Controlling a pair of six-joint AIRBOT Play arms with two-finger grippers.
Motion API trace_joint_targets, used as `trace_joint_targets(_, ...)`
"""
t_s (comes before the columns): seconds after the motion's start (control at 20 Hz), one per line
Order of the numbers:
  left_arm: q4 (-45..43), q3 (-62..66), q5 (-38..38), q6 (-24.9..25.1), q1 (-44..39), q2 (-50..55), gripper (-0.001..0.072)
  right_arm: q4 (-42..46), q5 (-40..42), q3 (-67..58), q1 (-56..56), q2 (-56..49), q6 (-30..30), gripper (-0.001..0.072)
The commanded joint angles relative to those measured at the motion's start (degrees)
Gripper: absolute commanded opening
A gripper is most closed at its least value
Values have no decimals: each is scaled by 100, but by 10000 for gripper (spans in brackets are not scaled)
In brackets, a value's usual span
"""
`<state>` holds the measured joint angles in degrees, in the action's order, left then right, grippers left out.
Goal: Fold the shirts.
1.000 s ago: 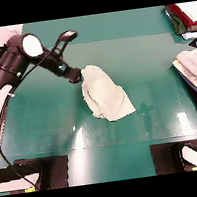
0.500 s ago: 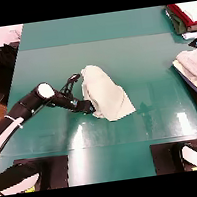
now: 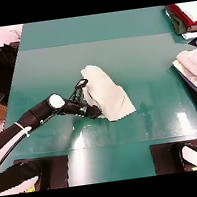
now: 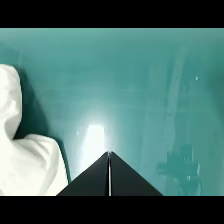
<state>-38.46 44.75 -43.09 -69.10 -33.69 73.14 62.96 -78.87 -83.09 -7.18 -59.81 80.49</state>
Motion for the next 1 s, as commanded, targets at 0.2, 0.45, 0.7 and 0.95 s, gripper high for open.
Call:
trace_joint_targets(0.2, -90, 136, -188, -470, -11, -13, 25, -61, 103, 0, 317, -278, 0, 16)
trace_joint_targets(0.45, -1244, 1248, -1891, -822, 1189, -905, 26, -195, 310, 0, 1582, -1040, -20, 19)
trace_joint_targets(0.7, -2494, 2258, -2944, -894, 2105, -1897, 26, -205, 1139, 0, 2859, -2256, -22, 476)
trace_joint_targets(0.95, -2796, 2356, -3550, -907, 2159, -2061, 27, -1768, 2194, -7, 3272, -3504, -439, 531)
